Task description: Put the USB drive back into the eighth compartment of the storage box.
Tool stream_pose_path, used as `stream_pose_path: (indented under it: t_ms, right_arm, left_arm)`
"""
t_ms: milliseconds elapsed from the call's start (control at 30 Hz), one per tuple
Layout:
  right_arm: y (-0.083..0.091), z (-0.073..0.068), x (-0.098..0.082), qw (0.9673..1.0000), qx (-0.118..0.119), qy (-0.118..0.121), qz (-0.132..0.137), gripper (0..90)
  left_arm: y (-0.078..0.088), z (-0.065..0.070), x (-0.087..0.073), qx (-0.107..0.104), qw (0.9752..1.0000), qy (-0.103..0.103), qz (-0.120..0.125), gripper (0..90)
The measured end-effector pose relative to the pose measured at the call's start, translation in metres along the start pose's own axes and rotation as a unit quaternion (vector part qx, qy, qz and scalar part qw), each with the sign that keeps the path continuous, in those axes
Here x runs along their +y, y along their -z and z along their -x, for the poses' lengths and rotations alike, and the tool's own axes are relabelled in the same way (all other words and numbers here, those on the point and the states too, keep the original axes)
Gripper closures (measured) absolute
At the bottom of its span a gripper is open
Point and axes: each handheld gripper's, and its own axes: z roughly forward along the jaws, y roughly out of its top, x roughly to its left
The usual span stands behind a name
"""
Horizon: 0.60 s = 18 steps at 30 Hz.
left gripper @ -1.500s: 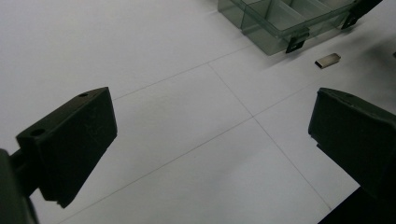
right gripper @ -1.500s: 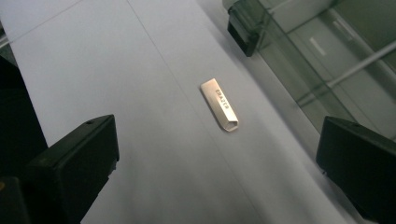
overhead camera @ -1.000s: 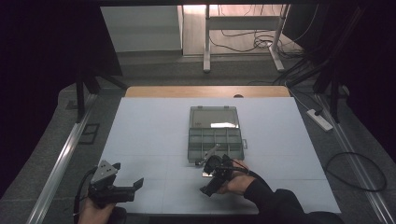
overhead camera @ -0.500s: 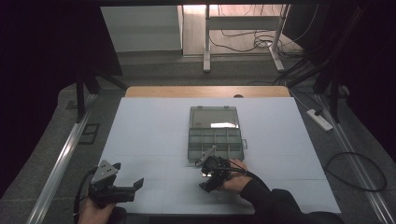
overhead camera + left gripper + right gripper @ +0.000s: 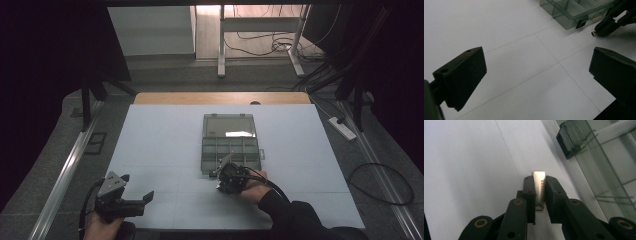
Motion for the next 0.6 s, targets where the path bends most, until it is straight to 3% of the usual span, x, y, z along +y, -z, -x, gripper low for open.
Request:
stream_pose_path:
  t_ms: [267,600]
  right_arm:
    - [0.005,-0.002,0.000,0.9999,-0.008,0.005,0.009,79.1]
    - [0.022,0.000,-0.002,0.9992,0.014,-0.018,0.032,79.1]
  left_arm:
    - [0.000,0.000,0.000,0.000,1.0000,0.000,0.000,1.2]
    - [0.000,0.000,0.000,-0.001,1.0000,0.001,0.000,1.2]
